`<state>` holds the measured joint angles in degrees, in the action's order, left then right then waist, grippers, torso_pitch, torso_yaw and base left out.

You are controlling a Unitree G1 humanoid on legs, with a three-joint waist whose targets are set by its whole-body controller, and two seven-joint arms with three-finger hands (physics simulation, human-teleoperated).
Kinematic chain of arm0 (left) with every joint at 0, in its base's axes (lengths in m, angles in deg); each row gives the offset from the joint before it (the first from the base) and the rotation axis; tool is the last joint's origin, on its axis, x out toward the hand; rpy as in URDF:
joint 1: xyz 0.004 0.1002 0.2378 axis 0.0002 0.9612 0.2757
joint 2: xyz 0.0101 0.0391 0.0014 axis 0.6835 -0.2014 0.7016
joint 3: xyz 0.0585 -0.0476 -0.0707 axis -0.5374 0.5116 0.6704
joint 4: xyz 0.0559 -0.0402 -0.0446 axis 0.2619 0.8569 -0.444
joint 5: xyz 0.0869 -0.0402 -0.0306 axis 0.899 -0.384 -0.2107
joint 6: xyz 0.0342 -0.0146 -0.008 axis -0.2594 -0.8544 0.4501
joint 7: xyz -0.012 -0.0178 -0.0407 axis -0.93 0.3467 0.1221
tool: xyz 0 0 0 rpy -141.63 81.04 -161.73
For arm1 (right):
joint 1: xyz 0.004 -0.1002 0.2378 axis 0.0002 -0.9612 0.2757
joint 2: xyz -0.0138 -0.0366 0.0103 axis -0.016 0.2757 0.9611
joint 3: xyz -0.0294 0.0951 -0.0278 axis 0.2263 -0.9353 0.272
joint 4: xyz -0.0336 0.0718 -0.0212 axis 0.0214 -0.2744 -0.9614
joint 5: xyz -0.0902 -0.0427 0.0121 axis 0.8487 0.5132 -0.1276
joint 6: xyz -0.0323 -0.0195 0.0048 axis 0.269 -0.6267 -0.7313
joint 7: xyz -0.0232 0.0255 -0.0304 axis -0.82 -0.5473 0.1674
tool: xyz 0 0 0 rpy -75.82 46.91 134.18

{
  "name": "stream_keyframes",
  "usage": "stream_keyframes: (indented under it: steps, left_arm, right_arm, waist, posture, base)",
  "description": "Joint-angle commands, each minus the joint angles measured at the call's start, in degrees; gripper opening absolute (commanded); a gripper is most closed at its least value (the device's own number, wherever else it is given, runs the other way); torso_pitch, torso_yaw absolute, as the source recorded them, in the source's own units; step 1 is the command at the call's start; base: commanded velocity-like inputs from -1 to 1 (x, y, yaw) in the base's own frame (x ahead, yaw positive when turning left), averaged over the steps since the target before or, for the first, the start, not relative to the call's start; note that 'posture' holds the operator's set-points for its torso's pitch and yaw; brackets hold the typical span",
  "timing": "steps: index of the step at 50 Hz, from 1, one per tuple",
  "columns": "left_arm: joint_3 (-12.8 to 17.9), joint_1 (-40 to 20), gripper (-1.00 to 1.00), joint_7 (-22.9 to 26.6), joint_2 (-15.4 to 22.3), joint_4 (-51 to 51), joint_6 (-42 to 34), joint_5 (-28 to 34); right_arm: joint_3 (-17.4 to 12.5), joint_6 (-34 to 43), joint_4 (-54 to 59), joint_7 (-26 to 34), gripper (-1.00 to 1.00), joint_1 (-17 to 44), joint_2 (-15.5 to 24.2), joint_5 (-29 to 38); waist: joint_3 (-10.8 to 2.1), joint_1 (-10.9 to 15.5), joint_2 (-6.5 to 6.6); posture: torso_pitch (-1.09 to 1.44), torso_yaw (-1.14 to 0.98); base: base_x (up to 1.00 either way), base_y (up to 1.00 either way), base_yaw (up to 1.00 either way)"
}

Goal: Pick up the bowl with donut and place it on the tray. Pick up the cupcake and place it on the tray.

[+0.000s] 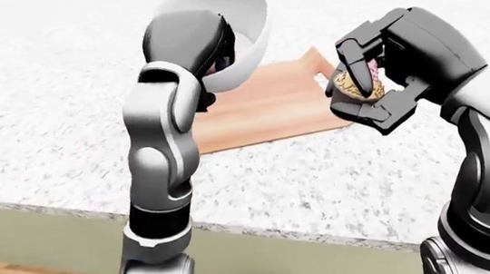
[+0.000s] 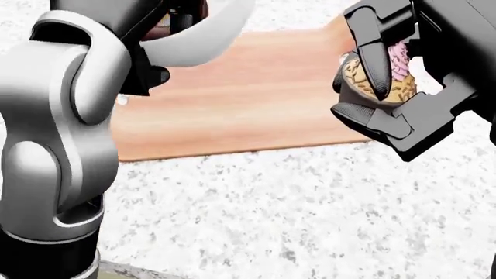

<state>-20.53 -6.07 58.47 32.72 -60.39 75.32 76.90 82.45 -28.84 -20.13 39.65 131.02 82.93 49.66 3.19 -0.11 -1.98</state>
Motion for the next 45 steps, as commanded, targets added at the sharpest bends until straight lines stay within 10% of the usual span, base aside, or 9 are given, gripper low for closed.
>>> stream_keyframes:
  steps: [1, 37, 45]
  left_arm:
    - [0.3, -2.2, -1.00, -3.5, -0.2, -1.6, 1.9, 1.4]
    - [-0.4, 4.8, -0.98, -4.9, -1.7, 3.5, 7.5, 6.7]
    - [-0.5, 4.8, -0.14, -4.4, -1.9, 3.4, 7.5, 7.0]
  right_arm:
    - [-1.0, -1.2, -1.2, -0.8, -1.00, 1.6, 0.7, 0.2]
    - [-1.5, 0.4, -2.0, -2.1, -1.00, 2.4, 1.9, -2.5]
    - [-1.3, 0.2, -2.2, -2.3, -1.00, 1.9, 1.6, -2.6]
  waist:
    - [-1.45, 0.2, 0.30]
    - [-1.75, 0.1, 0.62]
    - [-1.74, 0.2, 0.65]
  posture:
    - [0.00, 0.00]
    - [0.00, 0.00]
    - [0.00, 0.00]
  base:
    - [0.00, 0.00, 0.00]
    - [0.00, 0.00, 0.00]
    - [0.00, 0.00, 0.00]
